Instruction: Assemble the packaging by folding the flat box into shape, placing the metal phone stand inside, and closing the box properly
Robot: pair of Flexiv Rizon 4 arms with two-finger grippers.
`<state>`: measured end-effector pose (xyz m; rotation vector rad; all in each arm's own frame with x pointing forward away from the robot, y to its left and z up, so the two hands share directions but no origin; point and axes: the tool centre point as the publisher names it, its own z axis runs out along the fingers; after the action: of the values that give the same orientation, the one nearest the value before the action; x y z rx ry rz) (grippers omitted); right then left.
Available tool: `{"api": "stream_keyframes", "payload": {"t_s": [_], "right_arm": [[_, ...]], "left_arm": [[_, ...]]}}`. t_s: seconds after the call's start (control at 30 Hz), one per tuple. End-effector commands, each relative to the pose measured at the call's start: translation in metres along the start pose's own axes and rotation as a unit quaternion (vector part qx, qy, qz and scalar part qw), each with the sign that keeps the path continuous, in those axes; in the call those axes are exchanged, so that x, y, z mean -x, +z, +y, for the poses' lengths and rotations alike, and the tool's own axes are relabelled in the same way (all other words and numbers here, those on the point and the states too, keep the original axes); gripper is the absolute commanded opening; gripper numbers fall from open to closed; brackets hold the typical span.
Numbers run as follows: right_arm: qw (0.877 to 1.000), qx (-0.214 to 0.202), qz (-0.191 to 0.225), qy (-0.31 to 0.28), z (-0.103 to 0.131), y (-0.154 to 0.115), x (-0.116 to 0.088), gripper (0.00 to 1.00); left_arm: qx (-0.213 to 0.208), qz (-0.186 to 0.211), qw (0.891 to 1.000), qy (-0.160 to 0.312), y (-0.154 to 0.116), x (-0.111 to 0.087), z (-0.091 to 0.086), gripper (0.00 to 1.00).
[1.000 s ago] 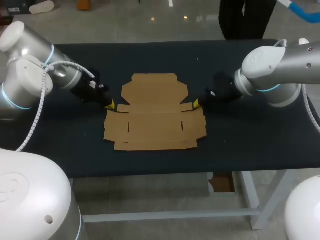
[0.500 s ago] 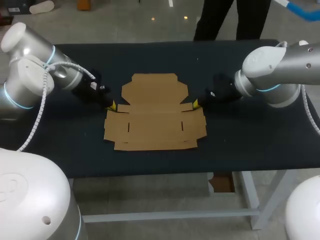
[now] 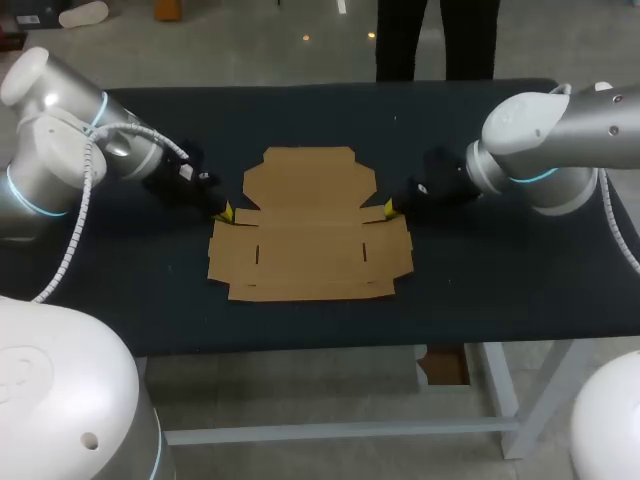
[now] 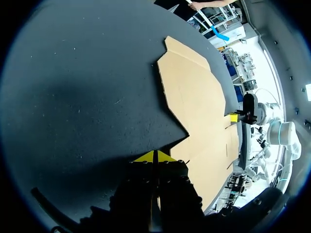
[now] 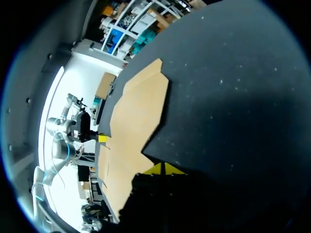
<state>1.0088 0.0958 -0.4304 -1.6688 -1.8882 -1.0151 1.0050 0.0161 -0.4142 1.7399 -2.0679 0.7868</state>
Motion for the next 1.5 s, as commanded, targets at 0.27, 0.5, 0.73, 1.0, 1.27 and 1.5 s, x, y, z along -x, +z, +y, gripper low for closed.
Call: {"api": "stream_keyframes", "payload": {"t_s": [0.27, 0.5, 0.73, 1.0, 1.27, 1.5], "right_arm": [[1.000, -0.002, 0.011, -0.004, 0.001, 0.004, -0.001, 0.00], [1.000, 0.001, 0.012, -0.012, 0.002, 0.002, -0.008, 0.00], [1.000, 0.003, 0.011, -0.020, 0.004, 0.001, -0.013, 0.00], [1.000, 0.004, 0.010, -0.021, 0.003, 0.000, -0.013, 0.00], [1.000, 0.003, 0.014, -0.024, 0.004, 0.002, -0.014, 0.00], [0.999, 0.006, 0.013, -0.031, 0.006, 0.000, -0.019, 0.00]], "left_arm": [[0.008, 0.006, 1.000, 0.000, 0.005, 0.003, -0.002, 0.00], [0.007, 0.019, 1.000, 0.004, 0.003, 0.001, 0.000, 0.00], [0.010, 0.033, 0.999, 0.011, 0.002, -0.002, 0.001, 0.00], [0.008, 0.039, 0.999, 0.016, -0.001, -0.008, 0.002, 0.00], [0.006, 0.050, 0.998, 0.024, -0.002, -0.011, 0.003, 0.00], [0.001, 0.047, 0.998, 0.031, -0.007, -0.019, 0.004, 0.00]]}}
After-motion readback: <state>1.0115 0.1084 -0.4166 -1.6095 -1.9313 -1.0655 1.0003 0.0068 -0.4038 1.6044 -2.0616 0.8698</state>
